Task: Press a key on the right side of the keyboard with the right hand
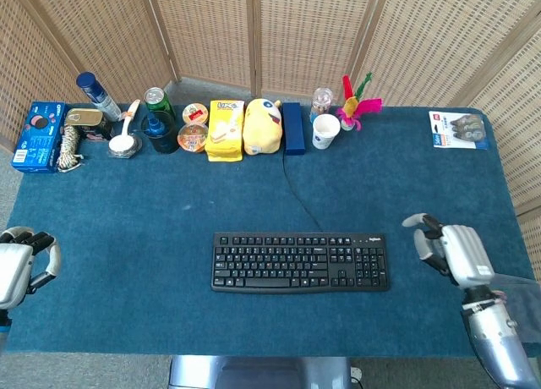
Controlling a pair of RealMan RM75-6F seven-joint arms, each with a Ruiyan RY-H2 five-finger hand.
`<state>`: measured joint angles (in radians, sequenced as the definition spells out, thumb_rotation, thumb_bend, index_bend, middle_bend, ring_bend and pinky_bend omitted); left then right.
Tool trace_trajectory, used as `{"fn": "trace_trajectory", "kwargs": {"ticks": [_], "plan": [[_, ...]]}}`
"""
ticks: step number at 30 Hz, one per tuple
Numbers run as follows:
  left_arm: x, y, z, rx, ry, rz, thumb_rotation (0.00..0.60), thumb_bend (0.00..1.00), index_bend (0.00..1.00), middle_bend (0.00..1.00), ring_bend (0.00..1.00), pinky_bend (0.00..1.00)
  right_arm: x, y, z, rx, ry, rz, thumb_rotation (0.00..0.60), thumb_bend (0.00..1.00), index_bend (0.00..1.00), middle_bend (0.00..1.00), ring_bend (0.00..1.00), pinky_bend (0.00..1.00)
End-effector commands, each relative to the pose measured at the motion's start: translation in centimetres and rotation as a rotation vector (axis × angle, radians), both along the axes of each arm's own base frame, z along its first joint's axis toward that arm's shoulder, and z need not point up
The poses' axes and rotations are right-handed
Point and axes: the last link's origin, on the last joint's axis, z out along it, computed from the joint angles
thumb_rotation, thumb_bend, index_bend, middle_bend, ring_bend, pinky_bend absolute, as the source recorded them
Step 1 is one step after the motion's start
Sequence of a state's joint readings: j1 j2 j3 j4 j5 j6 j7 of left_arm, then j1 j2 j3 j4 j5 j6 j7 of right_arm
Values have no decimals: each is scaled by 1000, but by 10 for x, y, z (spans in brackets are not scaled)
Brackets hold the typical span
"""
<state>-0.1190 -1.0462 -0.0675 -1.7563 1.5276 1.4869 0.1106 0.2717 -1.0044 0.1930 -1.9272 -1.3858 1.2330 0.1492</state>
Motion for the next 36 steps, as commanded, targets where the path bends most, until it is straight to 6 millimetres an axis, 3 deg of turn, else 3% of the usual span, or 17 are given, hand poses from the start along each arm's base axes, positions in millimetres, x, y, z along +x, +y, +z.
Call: {"fn": "trace_trajectory", "kwargs": {"ticks": [1, 5, 13, 23, 36], "plan": [[2, 4, 0, -3, -3, -1, 14, 528, 610, 578, 502, 287, 26, -33, -12, 213, -56, 4, 0, 616, 361, 1000, 1000, 1000], [3, 5, -1, -11, 2, 5, 17, 527, 610, 578, 502, 286, 29, -53, -28, 367, 22, -15, 0, 648, 367, 1000, 1000, 1000], [-1, 4, -2, -18, 14, 32, 14, 527, 610, 577, 502, 286, 25, -71, -60, 465, 140, -34, 0, 661, 383, 1000, 1000, 1000], [-4, 4, -7, -26, 15, 44, 11, 527, 610, 578, 502, 286, 9, -67, -91, 512, 241, -89, 0, 660, 382, 1000, 1000, 1000], [-5, 4, -7, -24, 12, 41, 15, 527, 610, 578, 502, 286, -6, -59, -111, 519, 289, -136, 0, 660, 383, 1000, 1000, 1000]]}}
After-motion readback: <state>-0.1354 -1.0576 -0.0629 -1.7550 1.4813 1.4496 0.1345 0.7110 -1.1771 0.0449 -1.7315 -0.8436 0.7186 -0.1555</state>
